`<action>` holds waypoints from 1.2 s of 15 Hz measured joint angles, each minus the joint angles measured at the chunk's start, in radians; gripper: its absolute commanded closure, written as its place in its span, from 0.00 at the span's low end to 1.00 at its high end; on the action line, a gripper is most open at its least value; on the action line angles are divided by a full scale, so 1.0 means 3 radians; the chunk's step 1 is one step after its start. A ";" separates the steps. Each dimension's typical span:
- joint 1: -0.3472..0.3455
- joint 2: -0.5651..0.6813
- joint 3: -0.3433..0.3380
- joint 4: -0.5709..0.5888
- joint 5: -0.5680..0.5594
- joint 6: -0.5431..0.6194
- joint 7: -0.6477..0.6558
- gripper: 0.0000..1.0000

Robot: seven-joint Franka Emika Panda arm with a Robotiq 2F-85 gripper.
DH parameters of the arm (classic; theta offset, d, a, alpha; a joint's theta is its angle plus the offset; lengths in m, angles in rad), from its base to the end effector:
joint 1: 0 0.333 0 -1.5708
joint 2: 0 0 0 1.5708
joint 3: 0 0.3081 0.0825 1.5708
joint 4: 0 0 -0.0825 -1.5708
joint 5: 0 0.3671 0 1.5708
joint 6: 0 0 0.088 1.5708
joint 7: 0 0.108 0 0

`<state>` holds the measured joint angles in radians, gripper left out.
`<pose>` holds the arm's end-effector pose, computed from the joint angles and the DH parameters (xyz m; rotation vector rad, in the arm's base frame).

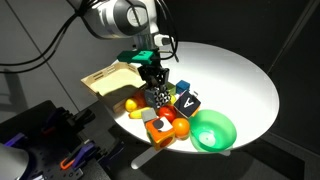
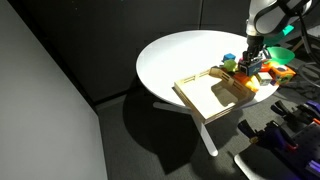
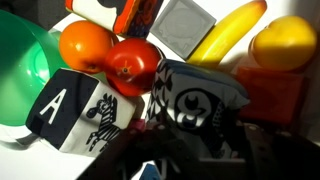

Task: Pick up the square plush toy on the left and put it in the box.

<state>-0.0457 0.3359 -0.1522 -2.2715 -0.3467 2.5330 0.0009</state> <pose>0.5073 -0.0999 0.2100 2.9059 0.1467 -0.1449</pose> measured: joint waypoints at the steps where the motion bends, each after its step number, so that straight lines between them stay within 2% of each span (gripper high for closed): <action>1: 0.0003 0.0000 0.0000 0.0011 0.0000 -0.0002 0.0000 0.85; 3: 0.0013 -0.0005 0.0000 0.0042 0.0000 -0.0018 0.0000 0.96; 5: 0.0038 -0.0037 0.0000 0.0088 0.0000 -0.0097 0.0000 0.99; 6: 0.0057 -0.0072 0.0000 0.0107 0.0000 -0.0155 0.0000 0.96; 9: 0.0118 -0.0241 0.0043 0.0139 0.0000 -0.0365 -0.0004 0.96; 13: 0.0168 -0.0495 0.0225 0.0142 0.0034 -0.0601 -0.0045 0.97; 18: 0.0185 -0.0710 0.0492 0.0120 0.0470 -0.0741 -0.0399 0.96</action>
<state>0.0099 0.1228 -0.0047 -2.2353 -0.2056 2.3108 -0.1187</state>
